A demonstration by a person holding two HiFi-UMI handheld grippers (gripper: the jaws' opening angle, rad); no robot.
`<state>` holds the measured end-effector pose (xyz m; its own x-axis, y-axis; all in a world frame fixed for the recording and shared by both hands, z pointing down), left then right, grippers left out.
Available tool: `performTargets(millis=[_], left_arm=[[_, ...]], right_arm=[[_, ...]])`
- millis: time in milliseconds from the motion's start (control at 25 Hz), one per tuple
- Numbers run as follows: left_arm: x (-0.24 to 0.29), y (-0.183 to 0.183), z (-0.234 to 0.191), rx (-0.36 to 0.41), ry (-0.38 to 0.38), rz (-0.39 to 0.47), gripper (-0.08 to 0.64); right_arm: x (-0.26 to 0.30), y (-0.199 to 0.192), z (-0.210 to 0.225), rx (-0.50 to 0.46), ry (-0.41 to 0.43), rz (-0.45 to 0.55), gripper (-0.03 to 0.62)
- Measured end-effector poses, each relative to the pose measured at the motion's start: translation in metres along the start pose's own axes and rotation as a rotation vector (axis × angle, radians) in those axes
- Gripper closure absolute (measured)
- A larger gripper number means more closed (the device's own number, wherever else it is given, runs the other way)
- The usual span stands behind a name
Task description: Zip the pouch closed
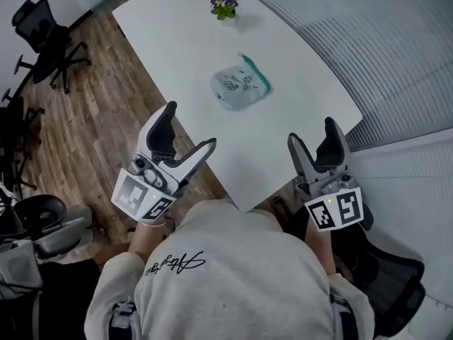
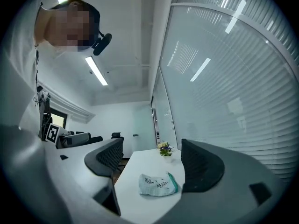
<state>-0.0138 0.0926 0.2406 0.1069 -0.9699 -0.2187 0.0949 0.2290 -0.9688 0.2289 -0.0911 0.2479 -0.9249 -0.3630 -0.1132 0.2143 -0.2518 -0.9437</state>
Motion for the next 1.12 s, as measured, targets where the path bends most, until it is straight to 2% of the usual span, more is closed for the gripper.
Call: performTargets(millis=[280, 480, 680, 920, 1120], left_arm=[[0.022, -0.018, -0.010, -0.025, -0.001, -0.041, 0.160], [0.034, -0.032, -0.023, -0.033, -0.028, -0.063, 0.160], [0.051, -0.052, -0.049, -0.048, -0.144, -0.103, 0.160], [0.079, -0.074, -0.107, -0.076, -0.267, -0.125, 0.160], [0.116, -0.092, -0.143, -0.078, -0.375, -0.135, 0.164]], right_arm=[[0.014, -0.007, 0.025, 0.034, -0.019, -0.026, 0.218], [0.024, -0.016, 0.027, -0.049, -0.061, -0.062, 0.218], [0.038, -0.030, 0.020, -0.090, -0.132, -0.083, 0.218], [0.071, -0.041, 0.015, 0.003, -0.243, -0.010, 0.218], [0.087, -0.042, 0.008, -0.003, -0.345, 0.017, 0.218]])
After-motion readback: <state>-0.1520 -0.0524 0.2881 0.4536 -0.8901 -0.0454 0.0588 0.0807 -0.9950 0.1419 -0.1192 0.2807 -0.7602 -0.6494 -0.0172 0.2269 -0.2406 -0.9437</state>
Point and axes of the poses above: the fingertips, and each gripper's own axes: x forward along the fingers, z to its right, y out of its top, the point moved 8 cm from there along -x, backward along the fingers, and after that the axes turned 11 degrees about x, right-handed, at the moved point
